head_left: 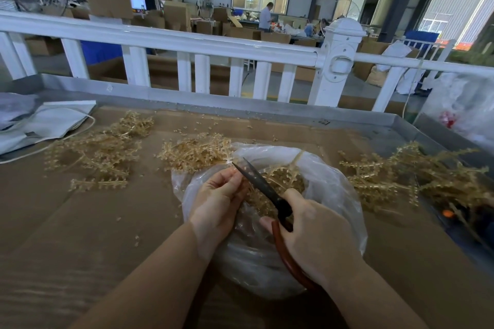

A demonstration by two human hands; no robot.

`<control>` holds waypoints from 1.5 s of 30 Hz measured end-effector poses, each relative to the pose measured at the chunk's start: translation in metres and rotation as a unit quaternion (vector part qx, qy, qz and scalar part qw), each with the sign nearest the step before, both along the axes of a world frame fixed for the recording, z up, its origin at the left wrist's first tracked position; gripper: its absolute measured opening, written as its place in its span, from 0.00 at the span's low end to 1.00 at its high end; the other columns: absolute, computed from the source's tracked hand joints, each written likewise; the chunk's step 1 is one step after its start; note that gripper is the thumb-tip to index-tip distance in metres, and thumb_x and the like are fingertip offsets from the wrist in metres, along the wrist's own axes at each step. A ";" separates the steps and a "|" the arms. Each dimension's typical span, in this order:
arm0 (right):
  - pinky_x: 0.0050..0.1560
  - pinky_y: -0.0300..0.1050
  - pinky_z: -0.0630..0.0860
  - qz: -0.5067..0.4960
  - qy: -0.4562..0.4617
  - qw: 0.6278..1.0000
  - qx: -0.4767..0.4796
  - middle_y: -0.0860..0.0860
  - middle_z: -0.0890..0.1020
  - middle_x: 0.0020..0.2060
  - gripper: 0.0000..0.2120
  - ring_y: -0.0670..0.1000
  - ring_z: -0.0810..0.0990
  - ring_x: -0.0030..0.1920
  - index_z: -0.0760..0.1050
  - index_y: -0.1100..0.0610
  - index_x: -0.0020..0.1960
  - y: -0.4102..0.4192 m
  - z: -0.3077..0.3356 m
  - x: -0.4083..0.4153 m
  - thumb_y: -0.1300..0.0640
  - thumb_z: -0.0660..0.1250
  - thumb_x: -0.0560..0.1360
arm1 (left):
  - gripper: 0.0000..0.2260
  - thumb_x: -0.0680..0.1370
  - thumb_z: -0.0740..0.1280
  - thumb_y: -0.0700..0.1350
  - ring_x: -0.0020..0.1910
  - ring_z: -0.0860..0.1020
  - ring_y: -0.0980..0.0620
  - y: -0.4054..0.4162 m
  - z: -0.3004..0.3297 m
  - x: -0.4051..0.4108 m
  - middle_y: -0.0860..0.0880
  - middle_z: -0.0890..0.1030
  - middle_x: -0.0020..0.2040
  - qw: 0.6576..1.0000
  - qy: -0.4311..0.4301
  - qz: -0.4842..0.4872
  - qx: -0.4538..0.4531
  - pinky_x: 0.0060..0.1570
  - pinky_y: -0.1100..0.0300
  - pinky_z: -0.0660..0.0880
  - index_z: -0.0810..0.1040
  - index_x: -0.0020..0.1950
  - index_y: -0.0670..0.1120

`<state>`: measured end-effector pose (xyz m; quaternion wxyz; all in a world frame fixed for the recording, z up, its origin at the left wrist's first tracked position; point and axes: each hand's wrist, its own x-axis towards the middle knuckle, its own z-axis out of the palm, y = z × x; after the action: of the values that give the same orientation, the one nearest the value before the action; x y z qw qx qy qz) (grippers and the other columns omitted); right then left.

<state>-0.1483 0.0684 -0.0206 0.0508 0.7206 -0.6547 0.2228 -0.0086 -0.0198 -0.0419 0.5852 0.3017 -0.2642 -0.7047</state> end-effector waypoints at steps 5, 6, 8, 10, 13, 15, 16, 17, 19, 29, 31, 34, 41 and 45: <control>0.33 0.34 0.65 0.010 0.005 1.000 0.025 0.43 0.73 0.32 0.16 0.42 0.73 0.34 0.61 0.43 0.45 0.001 0.003 0.001 0.31 0.55 0.72 | 0.08 0.77 0.61 0.32 0.32 0.79 0.56 0.002 0.002 0.000 0.47 0.80 0.33 1.000 -0.009 -0.009 -0.002 0.37 0.66 0.78 0.76 0.42 0.41; 0.33 0.34 0.66 0.014 0.005 0.999 0.031 0.43 0.73 0.32 0.17 0.42 0.73 0.34 0.61 0.43 0.45 0.001 0.004 0.001 0.31 0.55 0.72 | 0.08 0.77 0.61 0.32 0.31 0.79 0.56 0.002 0.002 0.000 0.48 0.80 0.32 1.000 -0.015 -0.008 -0.005 0.38 0.66 0.77 0.76 0.41 0.40; 0.31 0.33 0.65 0.018 0.007 0.999 0.039 0.43 0.73 0.32 0.17 0.42 0.73 0.34 0.61 0.44 0.44 0.001 0.005 0.002 0.31 0.54 0.73 | 0.07 0.77 0.61 0.32 0.31 0.78 0.56 0.003 0.003 0.000 0.48 0.80 0.31 1.000 -0.022 -0.005 -0.006 0.37 0.66 0.77 0.76 0.41 0.40; 0.30 0.32 0.63 0.019 0.009 0.999 0.044 0.43 0.73 0.32 0.17 0.42 0.73 0.34 0.61 0.44 0.45 0.001 0.007 0.002 0.31 0.54 0.73 | 0.08 0.77 0.62 0.32 0.30 0.78 0.56 0.003 0.004 0.000 0.48 0.80 0.30 1.000 -0.026 -0.003 -0.007 0.36 0.66 0.77 0.76 0.41 0.40; 0.32 0.33 0.66 0.017 0.007 0.999 0.044 0.43 0.74 0.32 0.16 0.42 0.74 0.35 0.62 0.44 0.45 0.001 0.009 0.002 0.31 0.54 0.74 | 0.07 0.77 0.61 0.32 0.30 0.79 0.56 0.003 0.003 -0.001 0.47 0.80 0.31 1.000 -0.025 -0.001 -0.007 0.35 0.67 0.77 0.76 0.41 0.39; 0.33 0.33 0.68 0.018 -0.008 0.999 0.049 0.43 0.74 0.32 0.16 0.41 0.74 0.35 0.63 0.44 0.45 0.002 0.009 0.003 0.32 0.55 0.74 | 0.07 0.77 0.61 0.32 0.31 0.78 0.56 0.002 0.002 0.000 0.47 0.80 0.33 1.000 -0.016 -0.002 -0.006 0.35 0.67 0.77 0.76 0.43 0.40; 0.34 0.34 0.69 0.020 -0.018 0.998 0.052 0.43 0.74 0.32 0.15 0.41 0.74 0.35 0.64 0.44 0.45 0.001 0.009 0.003 0.33 0.55 0.75 | 0.07 0.77 0.61 0.32 0.31 0.78 0.55 0.002 0.001 0.000 0.47 0.79 0.34 1.000 -0.010 -0.002 -0.005 0.36 0.67 0.77 0.76 0.43 0.40; 0.34 0.34 0.70 0.024 -0.026 0.998 0.055 0.43 0.75 0.32 0.15 0.41 0.74 0.34 0.64 0.44 0.45 0.001 0.009 0.004 0.33 0.56 0.75 | 0.08 0.77 0.61 0.32 0.32 0.78 0.55 0.001 0.001 0.000 0.47 0.79 0.33 1.000 -0.006 -0.002 -0.005 0.36 0.67 0.77 0.76 0.43 0.40; 0.35 0.35 0.71 0.030 -0.029 0.998 0.050 0.43 0.75 0.32 0.15 0.41 0.75 0.34 0.65 0.45 0.46 0.001 0.008 0.005 0.33 0.57 0.75 | 0.09 0.77 0.61 0.31 0.31 0.78 0.55 0.002 0.001 0.000 0.47 0.79 0.33 1.000 -0.010 -0.003 -0.009 0.35 0.67 0.77 0.77 0.41 0.40; 0.37 0.35 0.71 0.002 -0.005 1.000 -0.002 0.44 0.77 0.37 0.16 0.44 0.76 0.38 0.65 0.45 0.51 -0.004 -0.003 0.012 0.33 0.54 0.75 | 0.09 0.77 0.61 0.31 0.32 0.79 0.56 0.006 0.004 0.000 0.45 0.80 0.35 0.999 -0.043 -0.017 -0.020 0.38 0.66 0.78 0.76 0.39 0.39; 0.37 0.35 0.70 0.007 -0.013 1.000 0.004 0.44 0.77 0.37 0.15 0.44 0.76 0.37 0.63 0.44 0.48 -0.005 -0.003 0.013 0.33 0.54 0.75 | 0.09 0.77 0.61 0.31 0.32 0.78 0.55 0.006 0.005 0.001 0.45 0.79 0.36 0.999 -0.043 -0.021 -0.018 0.39 0.66 0.77 0.76 0.39 0.40; 0.38 0.36 0.72 0.013 -0.018 1.000 0.008 0.44 0.77 0.37 0.15 0.44 0.76 0.38 0.63 0.44 0.48 -0.005 -0.003 0.013 0.34 0.54 0.76 | 0.09 0.77 0.61 0.31 0.32 0.76 0.55 0.005 0.005 0.001 0.45 0.78 0.36 0.999 -0.045 -0.021 -0.016 0.38 0.66 0.77 0.76 0.40 0.40; 0.40 0.37 0.70 -0.008 -0.002 1.000 0.000 0.44 0.78 0.41 0.19 0.46 0.77 0.44 0.67 0.45 0.55 0.000 -0.004 0.006 0.32 0.54 0.74 | 0.09 0.78 0.60 0.32 0.28 0.77 0.57 0.004 0.005 -0.001 0.48 0.78 0.30 0.999 -0.033 0.004 0.000 0.32 0.68 0.76 0.75 0.41 0.40; 0.39 0.37 0.67 -0.009 0.002 1.000 0.025 0.44 0.76 0.40 0.17 0.47 0.75 0.41 0.64 0.44 0.50 0.001 -0.002 0.006 0.31 0.54 0.74 | 0.09 0.79 0.60 0.34 0.27 0.76 0.59 0.004 0.006 0.000 0.49 0.78 0.30 1.000 -0.008 0.002 0.010 0.31 0.69 0.76 0.75 0.41 0.41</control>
<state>-0.1424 0.0698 -0.0221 0.0358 0.7159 -0.6665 0.2048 -0.0090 -0.0162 -0.0362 0.5812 0.3135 -0.2611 -0.7041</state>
